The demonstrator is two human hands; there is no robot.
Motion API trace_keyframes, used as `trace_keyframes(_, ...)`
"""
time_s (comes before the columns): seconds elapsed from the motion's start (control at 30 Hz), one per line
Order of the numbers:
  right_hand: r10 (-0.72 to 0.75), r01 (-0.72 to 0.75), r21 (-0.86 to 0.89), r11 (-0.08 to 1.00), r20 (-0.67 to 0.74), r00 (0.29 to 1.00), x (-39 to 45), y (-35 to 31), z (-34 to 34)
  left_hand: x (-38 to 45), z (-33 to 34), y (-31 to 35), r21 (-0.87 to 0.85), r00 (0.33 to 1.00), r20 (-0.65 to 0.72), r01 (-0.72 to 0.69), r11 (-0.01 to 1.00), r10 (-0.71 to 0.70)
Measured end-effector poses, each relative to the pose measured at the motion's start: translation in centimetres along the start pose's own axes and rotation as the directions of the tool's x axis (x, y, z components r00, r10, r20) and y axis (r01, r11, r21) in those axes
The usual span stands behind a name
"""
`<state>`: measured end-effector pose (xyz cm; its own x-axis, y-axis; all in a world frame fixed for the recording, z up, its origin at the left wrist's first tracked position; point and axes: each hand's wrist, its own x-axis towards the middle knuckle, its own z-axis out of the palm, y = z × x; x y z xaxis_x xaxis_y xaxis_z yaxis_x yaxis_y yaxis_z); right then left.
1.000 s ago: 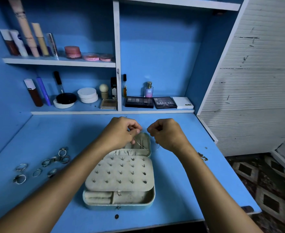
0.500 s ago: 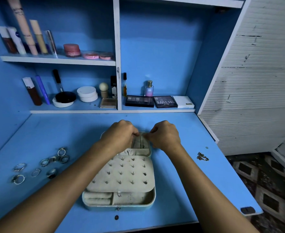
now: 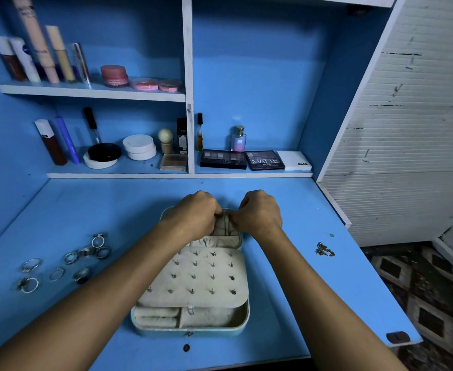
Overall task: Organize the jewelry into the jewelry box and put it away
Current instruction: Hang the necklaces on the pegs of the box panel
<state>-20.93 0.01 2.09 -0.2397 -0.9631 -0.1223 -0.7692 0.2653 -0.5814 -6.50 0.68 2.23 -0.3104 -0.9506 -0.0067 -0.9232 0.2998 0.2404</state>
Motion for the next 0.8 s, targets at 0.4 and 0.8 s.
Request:
trace_keyframes(0.4,-0.069,0.063,0.047,0.997,0.129,0.989,-0.9,0.2,-1.2,-0.8,-1.2,-0.1,-0.160,0.995,0.102,0.014,0.987,0.003)
trace_keyframes(0.8,-0.138,0.105,0.149,0.983,0.231,0.963,-2.3,-0.8,-3.7,-0.8,-1.3,-0.3,-0.267,0.997,0.073,0.009,0.964,0.011)
